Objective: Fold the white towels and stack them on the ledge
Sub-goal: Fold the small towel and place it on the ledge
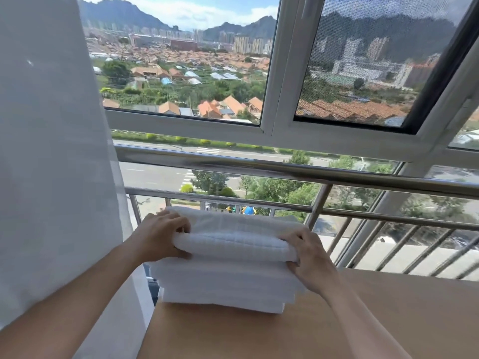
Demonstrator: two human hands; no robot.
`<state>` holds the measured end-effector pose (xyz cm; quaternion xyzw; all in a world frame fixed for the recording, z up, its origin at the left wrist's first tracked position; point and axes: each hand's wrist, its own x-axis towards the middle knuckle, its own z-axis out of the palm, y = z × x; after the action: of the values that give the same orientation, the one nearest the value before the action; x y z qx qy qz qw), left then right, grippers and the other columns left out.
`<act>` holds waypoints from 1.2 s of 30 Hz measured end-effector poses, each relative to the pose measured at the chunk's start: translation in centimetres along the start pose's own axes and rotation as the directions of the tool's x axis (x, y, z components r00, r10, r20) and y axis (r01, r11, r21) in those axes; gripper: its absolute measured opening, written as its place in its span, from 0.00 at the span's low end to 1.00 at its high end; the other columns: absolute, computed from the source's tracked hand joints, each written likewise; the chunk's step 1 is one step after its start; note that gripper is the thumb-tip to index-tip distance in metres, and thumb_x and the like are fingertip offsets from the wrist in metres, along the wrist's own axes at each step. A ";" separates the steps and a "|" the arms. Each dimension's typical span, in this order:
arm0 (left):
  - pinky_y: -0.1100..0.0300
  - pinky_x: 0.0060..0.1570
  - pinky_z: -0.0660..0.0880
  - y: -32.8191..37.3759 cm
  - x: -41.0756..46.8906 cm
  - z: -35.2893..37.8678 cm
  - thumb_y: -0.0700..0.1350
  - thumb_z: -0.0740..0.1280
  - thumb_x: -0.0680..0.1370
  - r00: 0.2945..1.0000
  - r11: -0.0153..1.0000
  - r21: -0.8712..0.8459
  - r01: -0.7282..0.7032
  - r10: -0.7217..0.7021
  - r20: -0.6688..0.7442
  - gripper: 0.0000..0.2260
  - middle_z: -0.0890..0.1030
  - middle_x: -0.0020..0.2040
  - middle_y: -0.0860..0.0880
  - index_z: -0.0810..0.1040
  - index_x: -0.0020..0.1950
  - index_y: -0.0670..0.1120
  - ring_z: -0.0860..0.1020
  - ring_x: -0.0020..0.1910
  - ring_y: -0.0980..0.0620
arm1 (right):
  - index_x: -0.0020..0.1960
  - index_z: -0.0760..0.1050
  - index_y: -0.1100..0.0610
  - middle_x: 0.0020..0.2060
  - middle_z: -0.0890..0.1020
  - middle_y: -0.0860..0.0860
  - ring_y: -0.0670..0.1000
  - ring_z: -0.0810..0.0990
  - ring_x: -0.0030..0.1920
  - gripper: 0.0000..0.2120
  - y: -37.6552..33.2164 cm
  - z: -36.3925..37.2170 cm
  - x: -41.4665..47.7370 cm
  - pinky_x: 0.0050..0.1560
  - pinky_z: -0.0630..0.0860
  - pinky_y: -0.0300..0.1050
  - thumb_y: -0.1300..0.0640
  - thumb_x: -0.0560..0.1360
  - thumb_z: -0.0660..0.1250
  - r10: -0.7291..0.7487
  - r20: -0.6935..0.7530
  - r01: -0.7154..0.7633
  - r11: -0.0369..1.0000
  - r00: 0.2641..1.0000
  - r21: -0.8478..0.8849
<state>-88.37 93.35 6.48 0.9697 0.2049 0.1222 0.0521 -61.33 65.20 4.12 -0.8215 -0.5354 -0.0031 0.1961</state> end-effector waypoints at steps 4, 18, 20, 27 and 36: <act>0.56 0.48 0.66 0.0 0.7 -0.2 0.77 0.66 0.55 1.000 0.998 0.063 0.020 -0.020 0.006 0.29 0.75 0.44 0.62 0.76 0.46 0.60 0.74 0.48 0.55 | 0.69 0.73 0.45 0.58 0.70 0.46 0.48 0.67 0.63 0.28 0.1 -0.6 -0.3 0.64 0.65 0.38 0.61 0.72 0.71 0.013 -0.031 -0.012 1.000 0.999 0.020; 0.52 0.75 0.50 8.6 5.5 2.9 0.67 0.54 0.80 0.985 0.979 -0.108 0.170 -0.166 0.040 0.22 0.69 0.73 0.57 0.69 0.69 0.59 0.63 0.75 0.54 | 0.77 0.58 0.42 0.77 0.62 0.45 0.51 0.55 0.78 0.25 -7.1 1.9 5.9 0.75 0.48 0.58 0.39 0.81 0.48 0.109 0.100 -0.099 0.991 0.989 -0.095; 0.51 0.77 0.47 8.7 5.5 4.1 0.67 0.49 0.80 0.972 0.978 -0.046 0.203 -0.196 0.131 0.27 0.62 0.78 0.56 0.59 0.78 0.59 0.56 0.79 0.54 | 0.79 0.53 0.40 0.80 0.57 0.46 0.52 0.51 0.79 0.27 -7.5 3.4 6.4 0.77 0.43 0.58 0.37 0.81 0.45 0.127 0.144 -0.109 0.986 0.981 -0.127; 0.51 0.77 0.40 4.3 3.3 4.8 0.72 0.38 0.76 0.944 0.952 0.062 0.299 -0.304 0.128 0.35 0.55 0.81 0.52 0.53 0.80 0.59 0.47 0.81 0.51 | 0.79 0.52 0.42 0.79 0.60 0.49 0.53 0.54 0.78 0.34 -3.4 4.2 5.6 0.77 0.41 0.55 0.33 0.77 0.35 0.273 0.104 -0.251 0.951 0.956 -0.182; 0.27 0.66 0.33 9.1 5.9 5.5 0.76 0.34 0.71 0.924 0.945 0.056 0.321 -0.326 0.202 0.39 0.52 0.81 0.58 0.50 0.79 0.63 0.41 0.80 0.46 | 0.80 0.49 0.40 0.80 0.56 0.46 0.56 0.49 0.79 0.29 -5.1 4.0 6.4 0.74 0.39 0.65 0.40 0.79 0.37 0.334 0.131 -0.298 0.925 0.934 -0.234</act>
<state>-78.18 87.25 3.79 0.9306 0.3567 0.0074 0.0823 -63.92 73.94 3.46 -0.9106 -0.4067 0.0413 0.0603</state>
